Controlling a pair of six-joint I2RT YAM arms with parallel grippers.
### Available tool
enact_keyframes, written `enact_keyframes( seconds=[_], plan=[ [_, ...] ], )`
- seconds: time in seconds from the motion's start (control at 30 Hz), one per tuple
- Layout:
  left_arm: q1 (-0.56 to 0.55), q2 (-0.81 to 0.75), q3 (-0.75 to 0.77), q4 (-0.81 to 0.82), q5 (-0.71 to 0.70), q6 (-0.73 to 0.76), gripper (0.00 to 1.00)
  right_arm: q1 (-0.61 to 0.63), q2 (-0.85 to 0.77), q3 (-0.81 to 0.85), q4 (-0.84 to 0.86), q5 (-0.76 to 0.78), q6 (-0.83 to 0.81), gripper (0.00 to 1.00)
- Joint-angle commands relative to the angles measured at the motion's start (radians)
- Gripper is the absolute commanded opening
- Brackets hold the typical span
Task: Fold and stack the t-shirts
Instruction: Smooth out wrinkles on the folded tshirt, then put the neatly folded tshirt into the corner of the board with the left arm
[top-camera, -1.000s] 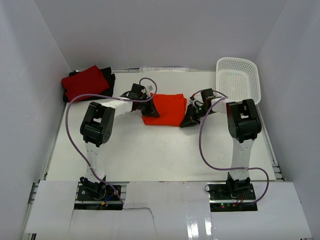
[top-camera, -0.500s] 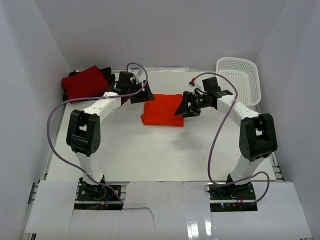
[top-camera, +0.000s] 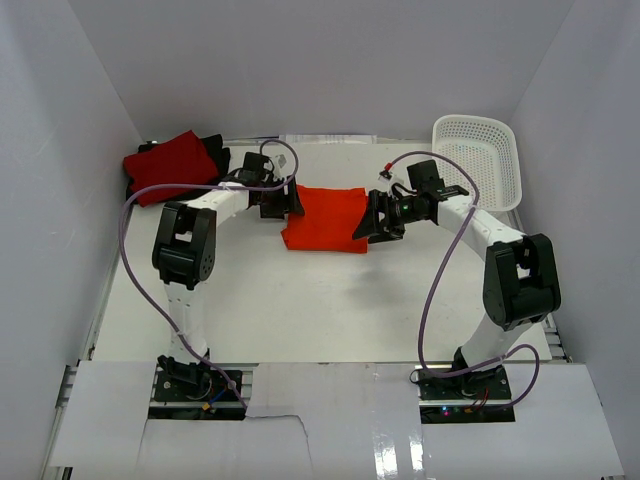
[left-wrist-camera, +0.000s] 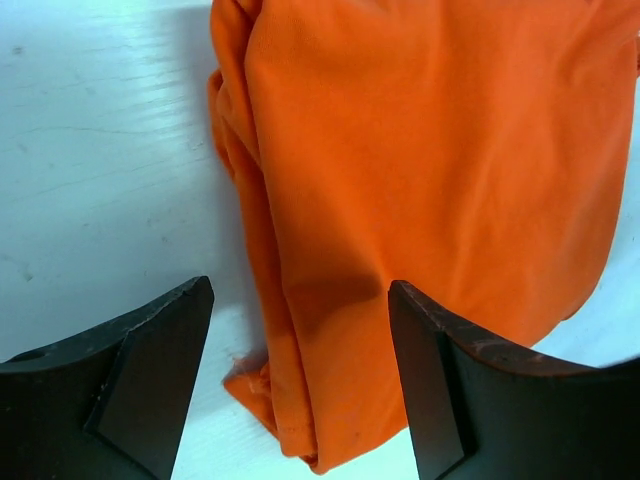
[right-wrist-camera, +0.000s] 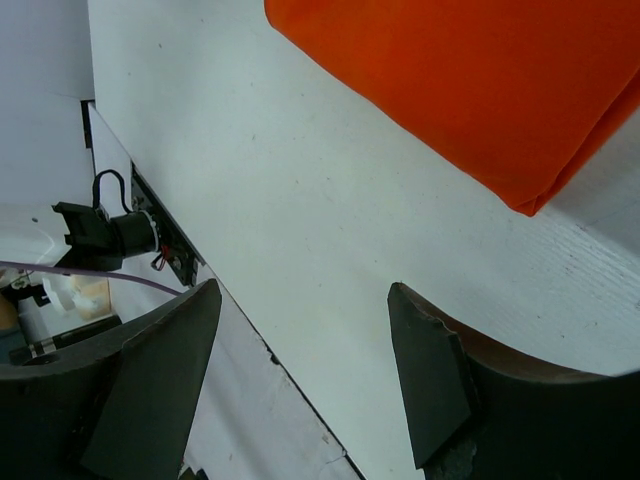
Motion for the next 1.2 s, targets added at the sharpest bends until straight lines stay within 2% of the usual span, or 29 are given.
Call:
enact_keyframes(
  seconds=[0.0, 0.17, 0.43, 0.57, 0.6, 0.67, 0.7, 0.8, 1.03, 1.13, 1.17],
  plan=[
    [0.014, 0.025, 0.030, -0.017, 0.069, 0.021, 0.78, -0.003, -0.039, -0.010, -0.006, -0.016, -0.021, 0.74],
    [0.017, 0.065, 0.030, -0.014, 0.161, 0.013, 0.72, -0.003, -0.041, -0.026, -0.003, -0.009, -0.019, 0.74],
    [0.017, 0.126, 0.064, -0.063, 0.205, 0.018, 0.66, -0.003, -0.045, -0.039, -0.002, -0.008, -0.021, 0.74],
    [0.017, 0.166, 0.085, -0.096, 0.212, 0.022, 0.52, -0.003, -0.048, -0.039, -0.002, -0.008, -0.021, 0.74],
    [0.017, 0.174, 0.088, -0.100, 0.209, 0.024, 0.43, -0.001, -0.050, -0.039, -0.002, -0.006, -0.021, 0.74],
    [0.019, 0.208, 0.108, -0.129, 0.203, 0.030, 0.35, -0.003, -0.054, -0.039, -0.002, -0.006, -0.019, 0.74],
    [0.020, 0.221, 0.117, -0.142, 0.197, 0.031, 0.22, -0.003, -0.056, -0.039, -0.002, -0.006, -0.019, 0.74],
    [0.031, 0.264, 0.142, -0.171, 0.177, 0.027, 0.00, -0.003, -0.059, -0.039, -0.002, -0.009, -0.017, 0.74],
    [0.092, 0.243, 0.220, -0.206, 0.148, -0.001, 0.00, -0.001, -0.070, -0.044, -0.003, -0.009, -0.016, 0.74],
    [0.121, 0.235, 0.336, -0.276, 0.067, 0.034, 0.00, -0.003, -0.074, -0.047, -0.002, -0.011, -0.014, 0.74],
    [0.135, 0.250, 0.425, -0.321, 0.032, 0.054, 0.00, -0.003, -0.074, -0.049, -0.003, -0.011, -0.014, 0.74]
  ],
)
